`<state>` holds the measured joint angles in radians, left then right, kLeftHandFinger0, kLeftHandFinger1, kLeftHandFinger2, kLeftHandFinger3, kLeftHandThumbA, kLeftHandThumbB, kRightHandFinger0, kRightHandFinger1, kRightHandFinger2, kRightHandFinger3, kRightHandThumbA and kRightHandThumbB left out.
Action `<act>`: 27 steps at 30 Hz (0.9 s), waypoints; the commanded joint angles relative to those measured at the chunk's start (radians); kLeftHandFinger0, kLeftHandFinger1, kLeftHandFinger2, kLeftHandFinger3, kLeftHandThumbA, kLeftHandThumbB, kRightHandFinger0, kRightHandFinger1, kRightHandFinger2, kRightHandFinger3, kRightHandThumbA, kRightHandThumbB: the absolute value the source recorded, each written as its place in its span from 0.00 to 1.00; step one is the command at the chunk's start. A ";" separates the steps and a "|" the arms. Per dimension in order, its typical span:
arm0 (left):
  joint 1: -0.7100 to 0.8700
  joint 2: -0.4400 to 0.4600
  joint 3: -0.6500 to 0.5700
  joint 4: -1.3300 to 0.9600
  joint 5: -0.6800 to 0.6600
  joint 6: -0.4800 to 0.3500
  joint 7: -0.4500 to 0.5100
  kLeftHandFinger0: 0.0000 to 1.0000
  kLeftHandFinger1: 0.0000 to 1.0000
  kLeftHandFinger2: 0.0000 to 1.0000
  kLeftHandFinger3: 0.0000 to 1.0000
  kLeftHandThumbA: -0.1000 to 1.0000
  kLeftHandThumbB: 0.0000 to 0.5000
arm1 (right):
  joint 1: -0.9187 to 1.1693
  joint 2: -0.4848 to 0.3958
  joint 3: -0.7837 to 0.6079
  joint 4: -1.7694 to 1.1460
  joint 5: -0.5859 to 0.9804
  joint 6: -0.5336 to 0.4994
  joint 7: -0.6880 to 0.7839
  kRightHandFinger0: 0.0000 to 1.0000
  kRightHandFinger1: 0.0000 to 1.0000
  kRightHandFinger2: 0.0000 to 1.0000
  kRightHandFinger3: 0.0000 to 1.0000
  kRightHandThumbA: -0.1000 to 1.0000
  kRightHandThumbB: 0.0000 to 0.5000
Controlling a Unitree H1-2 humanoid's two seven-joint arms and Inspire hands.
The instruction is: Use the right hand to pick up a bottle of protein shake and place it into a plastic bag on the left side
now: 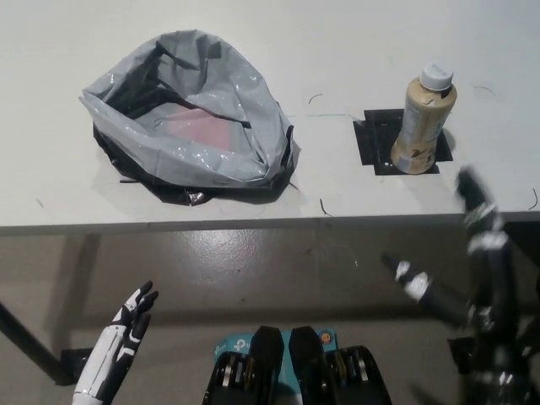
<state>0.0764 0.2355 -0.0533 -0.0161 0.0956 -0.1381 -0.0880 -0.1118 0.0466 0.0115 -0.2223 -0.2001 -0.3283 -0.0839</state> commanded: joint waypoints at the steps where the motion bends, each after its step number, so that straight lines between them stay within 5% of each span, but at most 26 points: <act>1: 0.002 0.018 -0.008 -0.031 0.011 -0.045 -0.020 1.00 1.00 1.00 1.00 1.00 0.55 | -0.085 0.015 -0.038 -0.047 -0.030 0.057 -0.043 1.00 1.00 1.00 1.00 0.97 0.65; 9: 0.014 0.011 -0.005 -0.034 0.014 -0.042 -0.019 1.00 1.00 1.00 1.00 1.00 0.57 | -0.254 -0.008 -0.103 0.084 -0.030 0.146 -0.071 1.00 1.00 1.00 1.00 0.97 0.58; 12: 0.001 0.013 0.004 -0.025 0.006 -0.056 -0.020 1.00 1.00 1.00 1.00 1.00 0.55 | -0.332 -0.019 -0.117 0.164 -0.040 0.162 -0.087 1.00 1.00 1.00 1.00 1.00 0.66; 16: 0.007 0.008 0.014 -0.038 0.013 -0.020 -0.011 1.00 1.00 1.00 1.00 1.00 0.60 | -0.439 -0.044 -0.125 0.298 -0.034 0.149 -0.099 1.00 1.00 1.00 1.00 1.00 0.67; 27: 0.017 0.003 0.020 -0.038 -0.017 -0.043 -0.020 1.00 1.00 1.00 1.00 1.00 0.54 | -0.628 -0.099 -0.138 0.675 -0.069 0.073 -0.224 1.00 1.00 1.00 1.00 0.93 0.61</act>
<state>0.0858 0.2343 -0.0407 -0.0273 0.0899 -0.1423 -0.1042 -0.6497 -0.0177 -0.1179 0.3844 -0.2404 -0.1938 -0.2160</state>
